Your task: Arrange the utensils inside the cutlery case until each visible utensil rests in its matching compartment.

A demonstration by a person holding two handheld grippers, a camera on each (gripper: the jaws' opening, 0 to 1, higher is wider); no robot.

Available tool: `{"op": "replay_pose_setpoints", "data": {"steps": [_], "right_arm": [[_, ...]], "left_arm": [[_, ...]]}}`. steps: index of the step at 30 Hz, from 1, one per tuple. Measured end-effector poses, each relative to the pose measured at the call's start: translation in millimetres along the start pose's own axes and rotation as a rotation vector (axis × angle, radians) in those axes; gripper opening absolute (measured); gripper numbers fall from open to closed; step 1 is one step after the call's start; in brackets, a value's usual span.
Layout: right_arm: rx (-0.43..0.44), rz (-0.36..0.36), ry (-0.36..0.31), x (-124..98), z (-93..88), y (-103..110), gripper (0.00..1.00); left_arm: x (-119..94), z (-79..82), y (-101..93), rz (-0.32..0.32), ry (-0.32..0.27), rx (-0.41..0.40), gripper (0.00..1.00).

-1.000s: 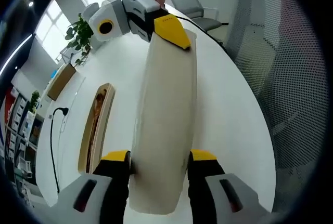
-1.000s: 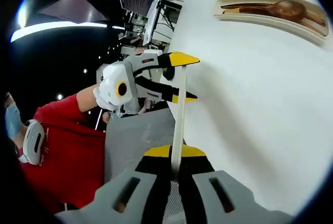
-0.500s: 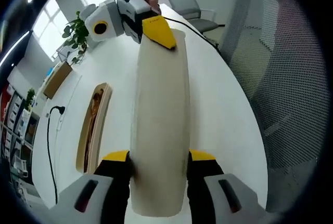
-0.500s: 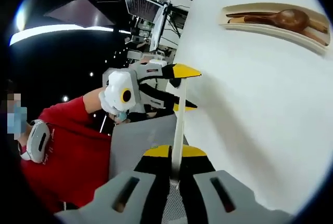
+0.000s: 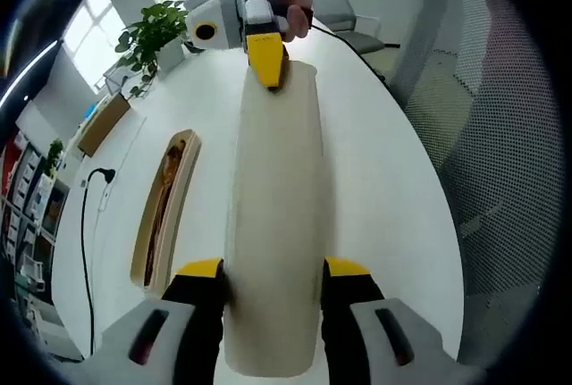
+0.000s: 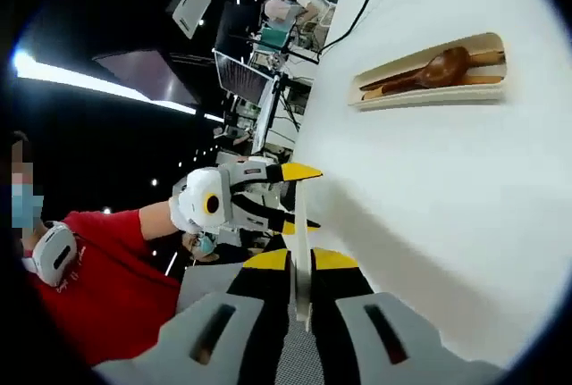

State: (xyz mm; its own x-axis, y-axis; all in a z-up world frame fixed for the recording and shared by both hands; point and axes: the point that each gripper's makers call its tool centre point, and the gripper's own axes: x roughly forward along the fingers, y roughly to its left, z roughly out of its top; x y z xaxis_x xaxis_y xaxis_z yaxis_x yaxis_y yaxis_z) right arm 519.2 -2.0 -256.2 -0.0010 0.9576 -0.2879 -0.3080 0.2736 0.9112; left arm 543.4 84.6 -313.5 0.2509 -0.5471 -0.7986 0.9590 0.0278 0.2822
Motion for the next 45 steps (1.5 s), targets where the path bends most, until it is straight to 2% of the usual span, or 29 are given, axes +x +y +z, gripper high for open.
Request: {"op": "replay_pose_setpoints", "data": {"steps": [2,3,5,10,15,20,21,25,26,28,31,32,33,34,35,36,37,39,41,45], "right_arm": [[0.041,-0.019,-0.048,-1.9,7.0,-2.1,0.04],[0.035,0.013,-0.072,-2.4,13.1,2.2,0.03],[0.017,-0.007,-0.145,-5.0,27.1,0.2,0.04],[0.035,-0.004,-0.186,-14.6,40.0,-2.4,0.03],[0.03,0.005,-0.232,-19.1,56.6,-2.1,0.02],[0.029,-0.018,-0.288,-25.8,74.1,-6.7,0.02],[0.022,-0.043,-0.313,-28.3,80.8,-10.4,0.03],[0.031,-0.111,-0.334,-36.0,95.3,-22.4,0.05],[0.037,-0.158,-0.339,-39.0,100.3,-30.3,0.06],[-0.006,-0.235,-0.34,-43.7,108.3,-41.5,0.08],[-0.022,-0.291,-0.347,-47.5,118.1,-50.0,0.1],[-0.015,-0.351,-0.357,-51.3,121.8,-59.0,0.11],[-0.06,-0.378,-0.367,-51.5,125.8,-61.3,0.12],[-0.109,-0.412,-0.363,-49.7,127.6,-64.2,0.12],[-0.087,-0.429,-0.323,-48.3,122.0,-68.1,0.13],[-0.058,-0.468,-0.312,-49.9,121.2,-75.0,0.14],[-0.072,-0.508,-0.33,-52.9,126.6,-81.1,0.15],[-0.09,-0.56,-0.346,-58.5,133.9,-88.7,0.17],[-0.089,-0.58,-0.343,-60.5,137.5,-95.4,0.18],[-0.07,-0.653,-0.314,-63.6,137.6,-117.5,0.2]], "left_arm": [[0.4,0.3,5.6,0.004,-0.001,-0.013,0.43],[1.0,0.5,9.2,0.004,0.0,-0.013,0.43],[0.8,1.6,17.2,0.012,-0.005,-0.025,0.43],[-2.6,2.2,45.2,0.019,-0.022,-0.09,0.43],[0.0,6.7,66.5,0.026,0.0,-0.009,0.43],[5.2,11.9,86.8,-0.001,0.005,0.011,0.43],[6.0,13.0,91.0,-0.005,0.008,0.014,0.43],[9.5,18.7,107.0,-0.029,0.007,0.027,0.43],[12.6,19.7,111.7,-0.041,0.008,0.022,0.43],[19.6,20.5,120.6,-0.041,0.018,0.039,0.43],[30.8,20.3,130.2,-0.044,0.034,0.05,0.43],[35.7,20.5,133.6,-0.047,0.036,0.047,0.43],[39.6,19.5,136.7,-0.038,0.046,0.053,0.43],[42.7,16.9,140.1,-0.03,0.069,0.074,0.43],[46.5,14.1,142.0,-0.034,0.094,0.102,0.43],[49.7,16.0,141.0,-0.047,0.082,0.092,0.43],[52.0,16.3,140.3,-0.065,0.088,0.066,0.43],[54.9,18.1,148.6,-0.055,0.079,0.073,0.43],[57.8,18.5,151.3,-0.069,0.078,0.042,0.43],[66.9,17.9,148.0,-0.087,0.091,0.044,0.43]]}}
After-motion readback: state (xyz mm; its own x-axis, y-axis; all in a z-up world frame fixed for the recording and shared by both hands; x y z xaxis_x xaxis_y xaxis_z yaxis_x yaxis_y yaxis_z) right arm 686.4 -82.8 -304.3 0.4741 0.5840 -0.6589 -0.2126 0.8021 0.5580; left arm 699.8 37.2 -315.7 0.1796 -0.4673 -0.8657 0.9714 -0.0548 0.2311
